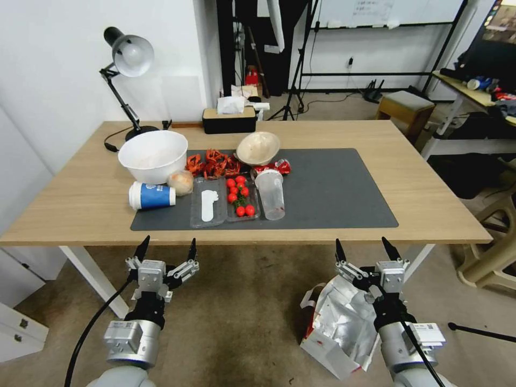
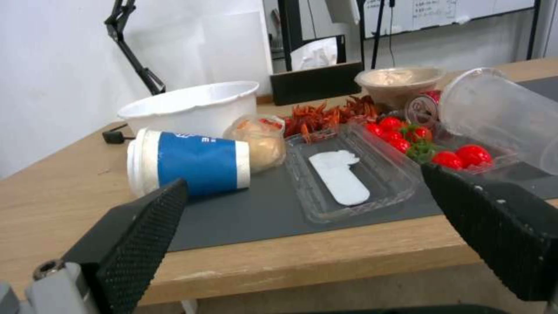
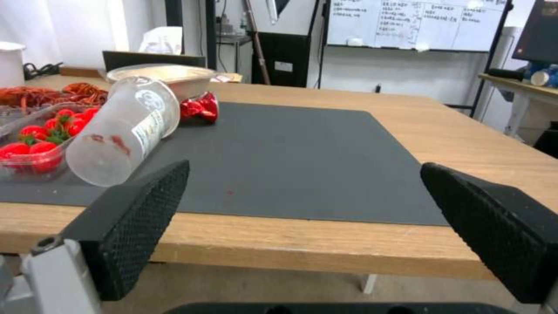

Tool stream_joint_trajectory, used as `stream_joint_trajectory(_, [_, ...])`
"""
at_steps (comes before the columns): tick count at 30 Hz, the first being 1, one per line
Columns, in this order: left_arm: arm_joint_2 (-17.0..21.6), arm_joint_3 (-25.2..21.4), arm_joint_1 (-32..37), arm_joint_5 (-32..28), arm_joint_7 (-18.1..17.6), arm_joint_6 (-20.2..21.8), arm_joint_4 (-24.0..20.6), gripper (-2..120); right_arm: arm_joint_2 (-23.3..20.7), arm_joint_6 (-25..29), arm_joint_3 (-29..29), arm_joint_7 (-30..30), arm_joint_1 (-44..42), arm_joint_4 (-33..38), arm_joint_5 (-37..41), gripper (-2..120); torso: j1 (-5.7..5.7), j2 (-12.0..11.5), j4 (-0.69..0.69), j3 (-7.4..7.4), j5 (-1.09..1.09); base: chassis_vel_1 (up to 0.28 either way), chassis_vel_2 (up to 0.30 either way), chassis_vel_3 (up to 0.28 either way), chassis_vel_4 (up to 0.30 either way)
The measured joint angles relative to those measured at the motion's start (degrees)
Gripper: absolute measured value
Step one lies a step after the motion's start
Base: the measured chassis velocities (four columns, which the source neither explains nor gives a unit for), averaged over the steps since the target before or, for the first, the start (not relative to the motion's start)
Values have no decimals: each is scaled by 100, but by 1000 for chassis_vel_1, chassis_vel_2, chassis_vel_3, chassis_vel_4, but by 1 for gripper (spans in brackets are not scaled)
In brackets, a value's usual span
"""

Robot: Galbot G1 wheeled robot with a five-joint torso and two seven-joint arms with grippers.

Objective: Pick up the food delivery bag from the floor and place it on the table.

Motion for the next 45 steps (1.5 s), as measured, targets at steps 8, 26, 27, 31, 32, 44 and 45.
stream_joint_trajectory(8, [0,0,0,0,0,0,0,100,0,0,0,0,-1,0,0,100,0,0,0,0,0,0,0,0,0])
stream_joint_trajectory(26, [787,641,-527,-1413,-1623,1117,-415,100,616,-415,407,-609,-283,396,-352,100,-1,0,1,0,-1,0,0,0,0])
stream_joint_trajectory(27, [787,641,-527,-1413,-1623,1117,-415,100,616,-415,407,-609,-283,396,-352,100,-1,0,1,0,-1,0,0,0,0])
stream_joint_trajectory(31, [908,761,-578,-1682,-1797,1030,-411,100,617,-403,429,-603,-285,396,-312,100,1,0,0,0,0,0,0,0,0])
stream_joint_trajectory(32, [911,763,-575,-1687,-1802,1015,-407,100,617,-399,429,-603,-285,396,-312,100,0,0,1,0,0,0,0,0,0])
stream_joint_trajectory(44, [933,728,-442,-1834,-1840,618,-321,100,634,-343,438,-604,-267,374,-325,100,0,0,0,0,0,0,0,0,0])
stream_joint_trajectory(45, [928,720,-408,-1812,-1791,431,-262,100,632,-315,441,-615,-265,368,-366,100,0,0,0,0,0,0,0,0,0])
